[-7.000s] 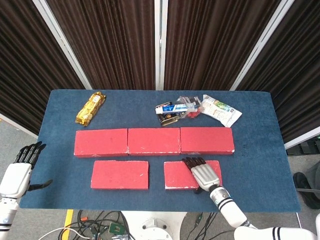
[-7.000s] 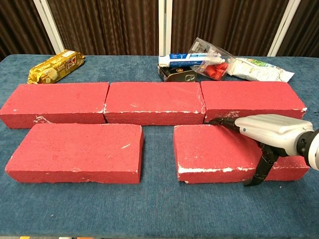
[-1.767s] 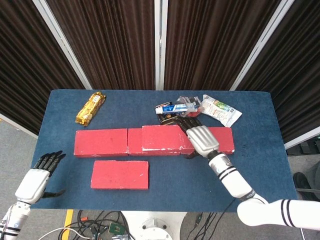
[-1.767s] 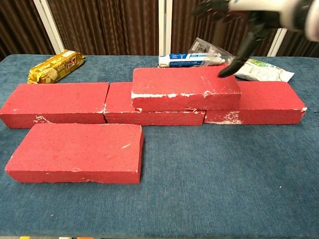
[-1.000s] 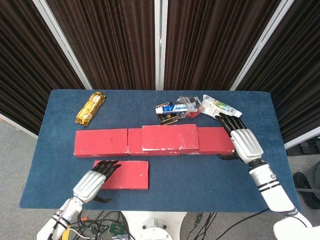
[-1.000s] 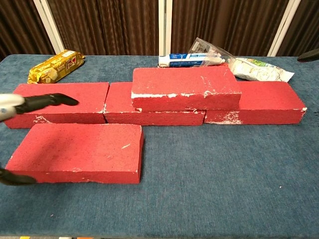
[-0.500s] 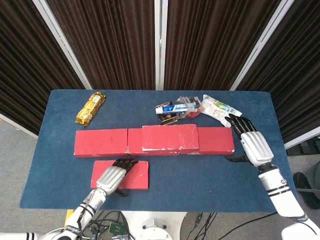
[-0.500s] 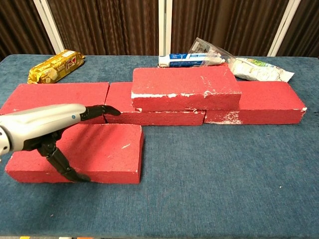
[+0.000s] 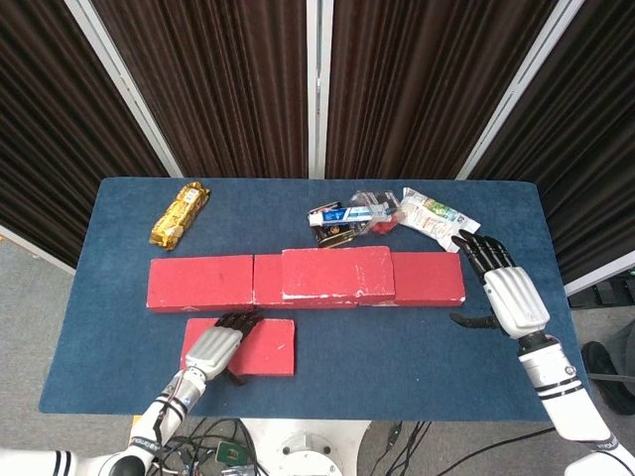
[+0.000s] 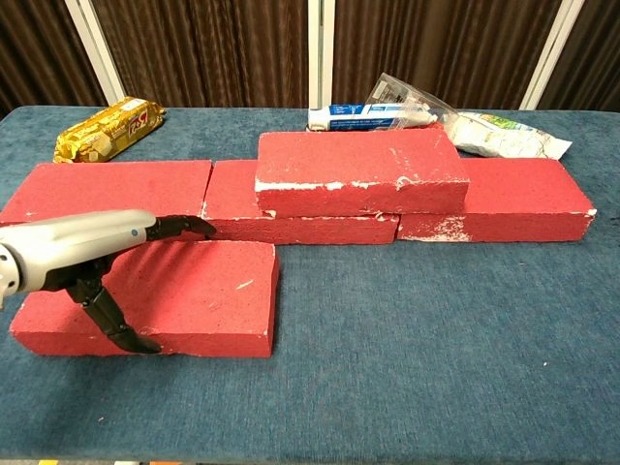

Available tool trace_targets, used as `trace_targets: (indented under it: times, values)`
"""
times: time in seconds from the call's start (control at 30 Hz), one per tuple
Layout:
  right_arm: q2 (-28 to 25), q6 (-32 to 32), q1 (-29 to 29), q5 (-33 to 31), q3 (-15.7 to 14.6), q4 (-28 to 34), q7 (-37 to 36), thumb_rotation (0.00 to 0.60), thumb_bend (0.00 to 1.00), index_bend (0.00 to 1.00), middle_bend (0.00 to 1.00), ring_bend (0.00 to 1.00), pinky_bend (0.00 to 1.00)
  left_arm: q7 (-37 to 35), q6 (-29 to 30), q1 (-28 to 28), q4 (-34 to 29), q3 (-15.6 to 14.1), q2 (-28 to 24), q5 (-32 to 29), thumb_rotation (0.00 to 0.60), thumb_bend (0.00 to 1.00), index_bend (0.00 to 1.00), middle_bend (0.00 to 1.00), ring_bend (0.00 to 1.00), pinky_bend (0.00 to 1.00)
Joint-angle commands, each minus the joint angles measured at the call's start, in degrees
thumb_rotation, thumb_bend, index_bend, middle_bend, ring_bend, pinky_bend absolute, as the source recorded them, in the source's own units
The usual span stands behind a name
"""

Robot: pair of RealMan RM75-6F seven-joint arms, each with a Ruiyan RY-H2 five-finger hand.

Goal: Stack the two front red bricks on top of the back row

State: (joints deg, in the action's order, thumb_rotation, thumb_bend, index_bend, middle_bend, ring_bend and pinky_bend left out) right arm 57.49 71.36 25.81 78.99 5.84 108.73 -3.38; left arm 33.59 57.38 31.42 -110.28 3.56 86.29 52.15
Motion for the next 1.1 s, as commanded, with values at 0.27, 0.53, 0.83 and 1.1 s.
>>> trace_targets:
  times: [0.27, 0.53, 0.83, 1.1]
  values:
    - [0.07, -0.77, -0.54, 0.14, 0.66, -0.5, -0.35, 0.6, 0.0, 0.0, 0.0, 0.0, 0.0, 0.81, 1.16, 2.13, 0.86, -0.57, 0.41, -3.63, 0.6, 0.05, 0.0, 0.0, 0.0, 0.0]
    - [0.11, -2.03, -0.72, -0.02, 0.95, -1.06, -0.63, 0.6, 0.0, 0.0, 0.0, 0.0, 0.0, 0.72, 1.14, 3.61, 1.52, -1.29, 0.43, -5.09, 0.6, 0.05, 0.0, 0.0, 0.0, 0.0]
    - [0.23, -2.64, -1.08, -0.22, 1.3, -1.28, -0.64, 0.6, 0.0, 0.0, 0.0, 0.0, 0.0, 1.27, 2.91, 4.46, 2.27, -2.11, 1.14, -5.1, 0.6, 0.05, 0.0, 0.0, 0.0, 0.0]
    - [0.28, -2.85, -1.46, -0.22, 1.58, -1.52, -1.01, 0.6, 0.0, 0.0, 0.0, 0.0, 0.0, 1.46, 3.23, 5.16, 2.61, -2.58, 1.6, -7.07, 0.6, 0.05, 0.0, 0.0, 0.0, 0.0]
